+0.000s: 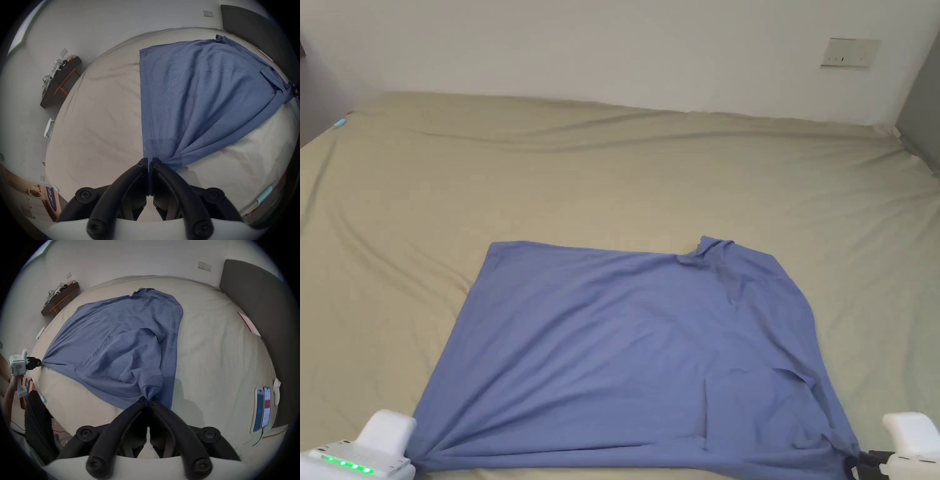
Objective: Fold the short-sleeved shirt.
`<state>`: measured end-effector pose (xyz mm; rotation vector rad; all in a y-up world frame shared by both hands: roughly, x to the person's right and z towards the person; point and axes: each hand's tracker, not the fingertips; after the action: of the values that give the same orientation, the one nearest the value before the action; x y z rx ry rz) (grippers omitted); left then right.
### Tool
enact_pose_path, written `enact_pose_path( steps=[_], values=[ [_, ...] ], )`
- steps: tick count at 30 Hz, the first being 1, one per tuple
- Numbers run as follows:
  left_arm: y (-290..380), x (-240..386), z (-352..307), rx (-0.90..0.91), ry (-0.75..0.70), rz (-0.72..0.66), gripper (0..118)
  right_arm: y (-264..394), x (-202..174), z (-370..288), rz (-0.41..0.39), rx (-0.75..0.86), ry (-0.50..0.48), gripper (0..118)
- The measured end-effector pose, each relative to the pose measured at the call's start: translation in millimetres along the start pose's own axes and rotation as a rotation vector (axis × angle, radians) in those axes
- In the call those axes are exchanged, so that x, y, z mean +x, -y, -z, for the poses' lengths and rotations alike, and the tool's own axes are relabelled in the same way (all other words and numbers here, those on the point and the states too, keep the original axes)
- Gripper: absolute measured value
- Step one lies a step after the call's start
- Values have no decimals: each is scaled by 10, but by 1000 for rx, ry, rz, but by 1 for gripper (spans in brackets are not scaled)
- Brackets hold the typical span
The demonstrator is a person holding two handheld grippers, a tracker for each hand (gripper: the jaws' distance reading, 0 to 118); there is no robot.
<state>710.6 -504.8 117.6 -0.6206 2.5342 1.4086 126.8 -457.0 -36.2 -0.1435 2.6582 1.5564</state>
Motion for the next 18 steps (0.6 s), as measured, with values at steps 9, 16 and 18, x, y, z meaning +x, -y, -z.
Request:
enact_pose_path(
  steps=[9,16,18],
  values=[
    [229,76,-185,-113,70,151,3,193,46,-135,-11,-236,-22,3],
    [240,256,-122,-168,48,226,3,516,50,324,62,-282,10,13],
    [202,245,-137,-171,54,239,4,503,-27,283,46,-253,39,49]
  ],
)
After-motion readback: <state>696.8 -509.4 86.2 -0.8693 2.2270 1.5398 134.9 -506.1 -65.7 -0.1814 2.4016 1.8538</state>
